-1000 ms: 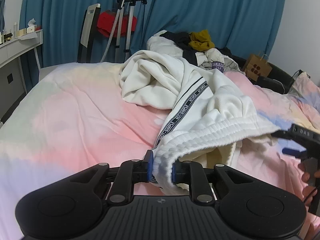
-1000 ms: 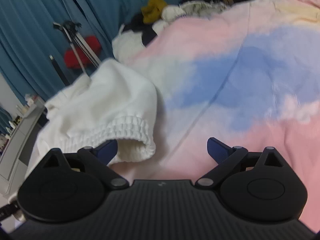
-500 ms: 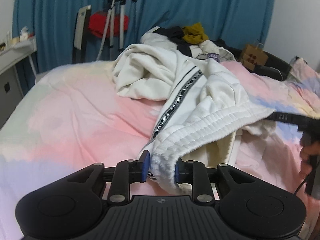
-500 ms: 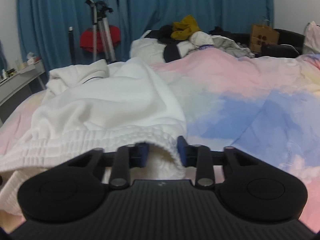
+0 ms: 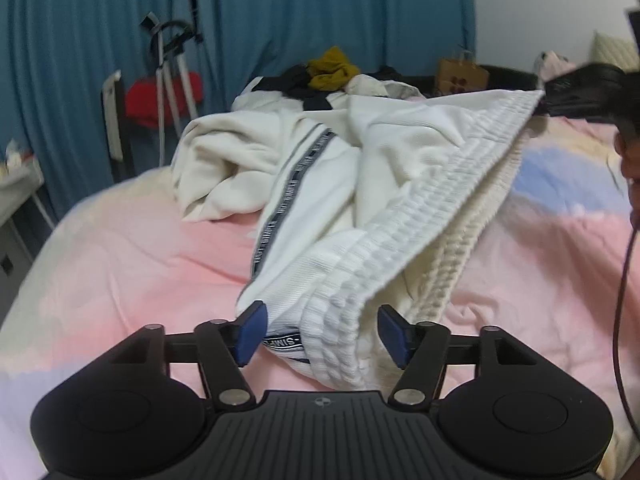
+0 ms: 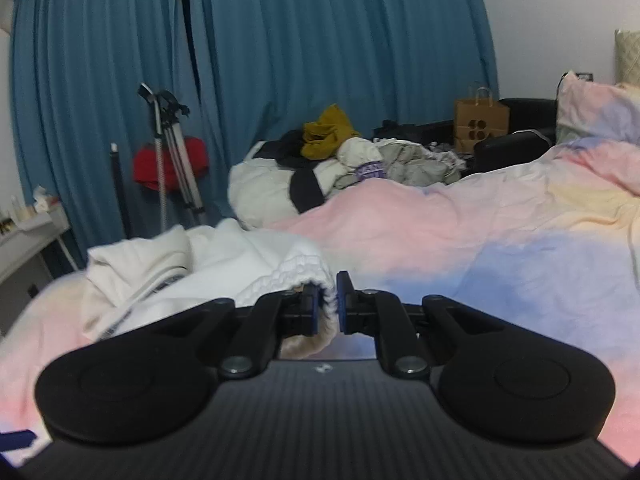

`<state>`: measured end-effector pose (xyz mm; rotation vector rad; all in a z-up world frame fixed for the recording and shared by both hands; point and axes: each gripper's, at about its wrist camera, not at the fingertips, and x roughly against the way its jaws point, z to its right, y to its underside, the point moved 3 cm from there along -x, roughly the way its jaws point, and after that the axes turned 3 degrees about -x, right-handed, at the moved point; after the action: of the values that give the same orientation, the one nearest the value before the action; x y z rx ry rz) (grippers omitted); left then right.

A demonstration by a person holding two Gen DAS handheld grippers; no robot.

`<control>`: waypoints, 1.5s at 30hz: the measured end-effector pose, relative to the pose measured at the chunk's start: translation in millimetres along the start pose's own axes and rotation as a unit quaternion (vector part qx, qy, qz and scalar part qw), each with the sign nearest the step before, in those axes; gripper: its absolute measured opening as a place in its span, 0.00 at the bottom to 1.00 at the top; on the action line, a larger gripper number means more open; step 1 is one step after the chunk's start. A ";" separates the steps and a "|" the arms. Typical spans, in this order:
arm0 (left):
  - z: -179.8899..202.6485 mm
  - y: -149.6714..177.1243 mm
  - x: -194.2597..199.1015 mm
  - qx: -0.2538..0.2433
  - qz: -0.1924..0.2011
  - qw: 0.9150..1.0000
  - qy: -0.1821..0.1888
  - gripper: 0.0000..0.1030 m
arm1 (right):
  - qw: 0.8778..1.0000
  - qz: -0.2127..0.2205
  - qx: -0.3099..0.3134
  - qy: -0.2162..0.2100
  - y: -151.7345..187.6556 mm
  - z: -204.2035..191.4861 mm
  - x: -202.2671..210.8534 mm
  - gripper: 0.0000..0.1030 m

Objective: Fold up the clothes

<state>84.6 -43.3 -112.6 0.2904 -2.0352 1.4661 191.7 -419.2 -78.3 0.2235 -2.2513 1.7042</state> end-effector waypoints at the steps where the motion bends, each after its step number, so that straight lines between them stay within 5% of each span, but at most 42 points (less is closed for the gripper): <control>1: 5.5 0.7 0.2 -0.011 0.002 1.000 -0.002 0.71 | 1.000 -0.008 0.000 0.006 2.9 2.3 -3.9 0.12; 8: 23.8 -1.3 11.4 -0.042 0.031 0.999 -0.007 0.78 | 0.995 -0.081 -0.018 0.052 29.7 22.9 -37.5 0.12; 13: 26.0 -1.8 11.9 -0.040 0.017 0.999 0.014 0.78 | 0.996 -0.074 -0.009 0.053 33.0 20.4 -33.7 0.12; 18: 30.1 4.7 0.9 -0.062 -0.001 0.998 -0.016 0.77 | 0.996 -0.074 -0.005 0.054 37.3 19.8 -32.0 0.12; 21: 14.9 4.2 -11.4 -0.019 -0.023 0.999 -0.038 0.52 | 0.995 -0.086 0.005 0.058 43.9 19.6 -33.4 0.12; 23: 0.5 3.2 -18.3 0.024 -0.038 0.998 -0.050 0.22 | 0.993 -0.096 0.012 0.061 49.7 19.2 -34.5 0.12; 27: -41.6 -4.8 -12.1 0.135 -0.025 0.989 -0.055 0.10 | 0.990 -0.133 -0.001 0.040 63.3 15.8 -29.2 0.10; 32: -105.4 -38.1 30.7 0.201 0.058 0.974 -0.089 0.09 | 0.990 -0.143 0.000 -0.012 67.5 -13.9 9.2 0.06; 38: -183.1 -93.3 87.0 0.199 0.138 0.962 -0.126 0.08 | 0.986 -0.103 -0.025 -0.132 56.1 -86.2 85.4 0.03; 42: -235.4 -119.4 118.9 0.197 0.161 0.954 -0.158 0.08 | 0.974 -0.092 -0.005 -0.206 62.2 -146.0 117.5 0.03; 45: -278.1 -125.0 127.1 0.188 0.163 0.946 -0.206 0.08 | 0.951 -0.101 0.008 -0.291 68.0 -198.7 132.8 0.03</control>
<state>142.9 187.4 116.6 0.4661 -2.1839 2.1581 75.6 -201.8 -46.9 1.0447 -2.4833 1.7005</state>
